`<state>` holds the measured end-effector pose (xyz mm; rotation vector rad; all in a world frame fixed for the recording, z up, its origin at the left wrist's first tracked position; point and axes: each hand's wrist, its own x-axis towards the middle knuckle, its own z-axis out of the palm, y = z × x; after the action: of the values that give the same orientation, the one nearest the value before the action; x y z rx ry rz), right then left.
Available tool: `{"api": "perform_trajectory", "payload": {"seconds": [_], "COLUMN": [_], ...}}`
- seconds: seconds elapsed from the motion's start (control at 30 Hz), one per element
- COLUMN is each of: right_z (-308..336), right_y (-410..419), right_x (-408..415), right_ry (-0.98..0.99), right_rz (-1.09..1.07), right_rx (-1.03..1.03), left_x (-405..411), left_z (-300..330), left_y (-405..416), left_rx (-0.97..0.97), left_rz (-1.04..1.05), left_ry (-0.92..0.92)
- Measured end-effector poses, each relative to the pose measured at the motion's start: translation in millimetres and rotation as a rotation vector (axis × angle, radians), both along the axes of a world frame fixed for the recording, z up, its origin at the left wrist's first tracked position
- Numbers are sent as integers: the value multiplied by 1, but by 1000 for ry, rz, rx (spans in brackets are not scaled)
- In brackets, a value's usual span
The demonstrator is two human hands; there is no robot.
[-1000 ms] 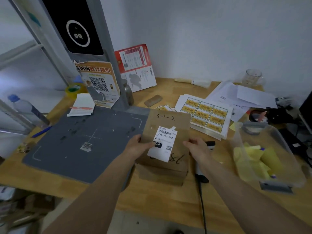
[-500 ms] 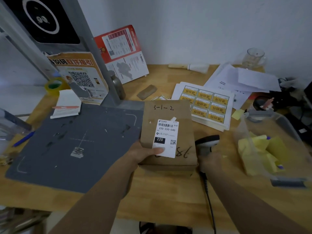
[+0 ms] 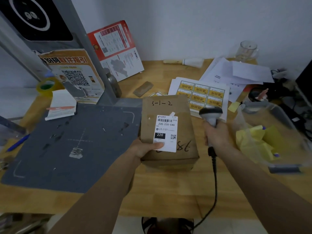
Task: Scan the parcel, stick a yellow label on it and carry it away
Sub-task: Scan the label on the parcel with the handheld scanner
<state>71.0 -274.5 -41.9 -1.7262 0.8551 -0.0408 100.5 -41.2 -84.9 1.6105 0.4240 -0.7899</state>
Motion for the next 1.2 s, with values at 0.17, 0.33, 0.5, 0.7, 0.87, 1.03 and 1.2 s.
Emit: {"api": "perform_trajectory", "payload": {"seconds": [0.17, 0.33, 0.5, 0.7, 0.87, 1.03, 1.2], "right_z": [72, 91, 101, 105, 101, 92, 60], "right_y": [33, 54, 55, 54, 52, 51, 37], "right_x": [-24, -43, -49, -53, -55, -55, -45], "right_ry": [-62, -22, -39, -39, -33, -75, -57], "right_rz": [206, 278, 281, 269, 253, 239, 190], "right_rx": [252, 315, 271, 269, 299, 228, 13], "left_x": [-5, -6, -7, -4, -6, -7, -9], "left_z": [2, 3, 3, -5, -2, -1, -2], "left_y": [-1, -3, -2, -1, -1, -1, -1], "left_rx": [-29, -41, -58, -70, -111, -112, -112], "left_rz": [68, 59, 56, 70, 73, 64, 40], "left_ry": [0, -6, -1, -11, -27, -18, -37]}}
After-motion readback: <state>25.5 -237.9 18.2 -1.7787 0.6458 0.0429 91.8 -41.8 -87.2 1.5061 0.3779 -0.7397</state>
